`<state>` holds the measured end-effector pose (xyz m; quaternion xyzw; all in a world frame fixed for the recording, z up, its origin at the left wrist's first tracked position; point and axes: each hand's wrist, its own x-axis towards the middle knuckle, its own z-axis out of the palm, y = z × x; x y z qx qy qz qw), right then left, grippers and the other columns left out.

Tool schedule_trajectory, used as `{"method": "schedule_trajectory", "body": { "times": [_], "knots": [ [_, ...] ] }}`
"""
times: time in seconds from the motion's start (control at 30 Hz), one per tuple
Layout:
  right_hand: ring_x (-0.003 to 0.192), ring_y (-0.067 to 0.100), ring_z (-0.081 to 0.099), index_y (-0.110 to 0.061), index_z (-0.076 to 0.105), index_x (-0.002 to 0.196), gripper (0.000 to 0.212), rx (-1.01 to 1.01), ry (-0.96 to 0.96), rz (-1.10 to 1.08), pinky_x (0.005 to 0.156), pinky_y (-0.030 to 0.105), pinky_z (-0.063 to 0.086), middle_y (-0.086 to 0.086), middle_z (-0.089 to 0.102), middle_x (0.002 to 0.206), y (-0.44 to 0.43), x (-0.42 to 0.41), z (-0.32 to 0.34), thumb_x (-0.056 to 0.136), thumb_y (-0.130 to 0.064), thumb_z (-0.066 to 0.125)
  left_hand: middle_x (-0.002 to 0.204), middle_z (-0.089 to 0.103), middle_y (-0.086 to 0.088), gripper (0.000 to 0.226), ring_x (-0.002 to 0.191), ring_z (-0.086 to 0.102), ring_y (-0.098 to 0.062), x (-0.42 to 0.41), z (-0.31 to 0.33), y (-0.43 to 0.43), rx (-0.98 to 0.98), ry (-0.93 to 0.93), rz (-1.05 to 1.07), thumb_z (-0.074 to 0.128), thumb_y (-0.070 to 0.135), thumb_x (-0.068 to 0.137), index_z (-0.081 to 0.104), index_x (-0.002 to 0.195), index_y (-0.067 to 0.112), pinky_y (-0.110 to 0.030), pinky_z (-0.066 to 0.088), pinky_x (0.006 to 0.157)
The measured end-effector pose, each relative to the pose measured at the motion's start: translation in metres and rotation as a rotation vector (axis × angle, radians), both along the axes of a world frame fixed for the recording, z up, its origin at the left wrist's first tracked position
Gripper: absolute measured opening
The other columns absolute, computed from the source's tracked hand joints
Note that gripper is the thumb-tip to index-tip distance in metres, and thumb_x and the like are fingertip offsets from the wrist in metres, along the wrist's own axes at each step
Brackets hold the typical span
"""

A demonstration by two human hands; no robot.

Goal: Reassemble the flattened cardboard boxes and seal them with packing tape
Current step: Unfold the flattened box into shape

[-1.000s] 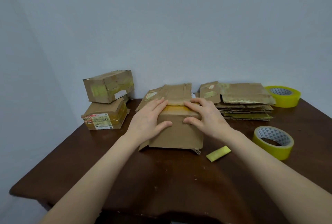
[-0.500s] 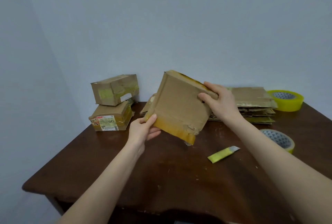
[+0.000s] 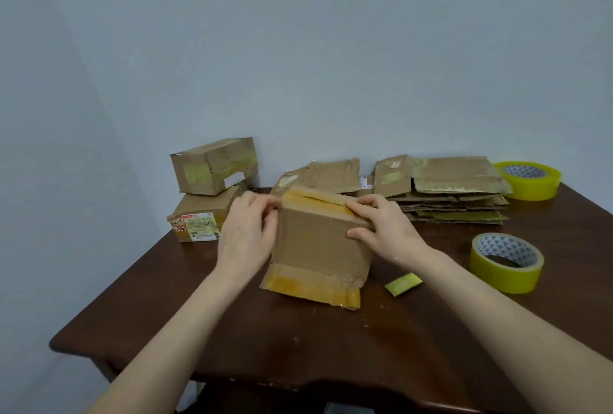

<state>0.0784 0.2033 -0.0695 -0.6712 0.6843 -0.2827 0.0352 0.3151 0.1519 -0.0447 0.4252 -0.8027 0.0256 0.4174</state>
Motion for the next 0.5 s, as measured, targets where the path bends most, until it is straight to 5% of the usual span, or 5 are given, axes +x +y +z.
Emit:
{"method": "schedule_trajectory", "body": {
  "times": [0.07,0.17,0.37,0.5],
  "knots": [
    [0.125,0.026,0.034,-0.032,0.042,0.144,0.057,0.006,0.041,-0.004,0.108,0.038,0.033,0.000,0.038,0.143,-0.001,-0.004,0.008,0.090,-0.040,0.062,0.125,0.057,0.000,0.032,0.119,0.048,-0.015,-0.018,0.012,-0.007,0.084,0.033,-0.076,0.047,0.017,0.097,0.055,0.128,0.016,-0.026,0.038,0.095],
    [0.126,0.025,0.033,-0.033,0.042,0.143,0.058,0.034,0.103,-0.029,0.108,0.036,0.031,-0.001,0.037,0.143,0.002,-0.015,0.016,0.090,-0.040,0.062,0.153,0.033,0.001,0.048,0.143,0.022,-0.013,-0.047,0.014,-0.016,0.140,-0.216,-0.136,0.038,0.027,0.101,0.031,0.148,0.017,-0.029,0.018,0.115],
    [0.128,0.024,0.032,-0.035,0.041,0.143,0.060,0.109,0.119,-0.049,0.110,0.037,0.030,-0.004,0.036,0.144,0.011,-0.035,0.011,0.088,-0.045,0.062,0.158,0.020,0.001,0.055,0.146,0.012,-0.010,-0.078,-0.018,-0.017,0.208,-0.427,-0.184,0.031,0.041,0.102,0.023,0.151,0.016,-0.023,0.004,0.117],
    [0.147,0.024,0.009,-0.030,0.039,0.145,0.063,0.061,0.290,-0.043,0.120,0.040,0.011,-0.004,0.032,0.154,0.007,-0.025,0.010,0.090,-0.057,0.051,0.158,0.021,0.004,0.060,0.145,0.015,-0.009,-0.072,-0.022,-0.019,0.145,-0.502,-0.147,0.038,0.044,0.099,0.024,0.151,0.020,-0.024,0.003,0.116]
  ]
}}
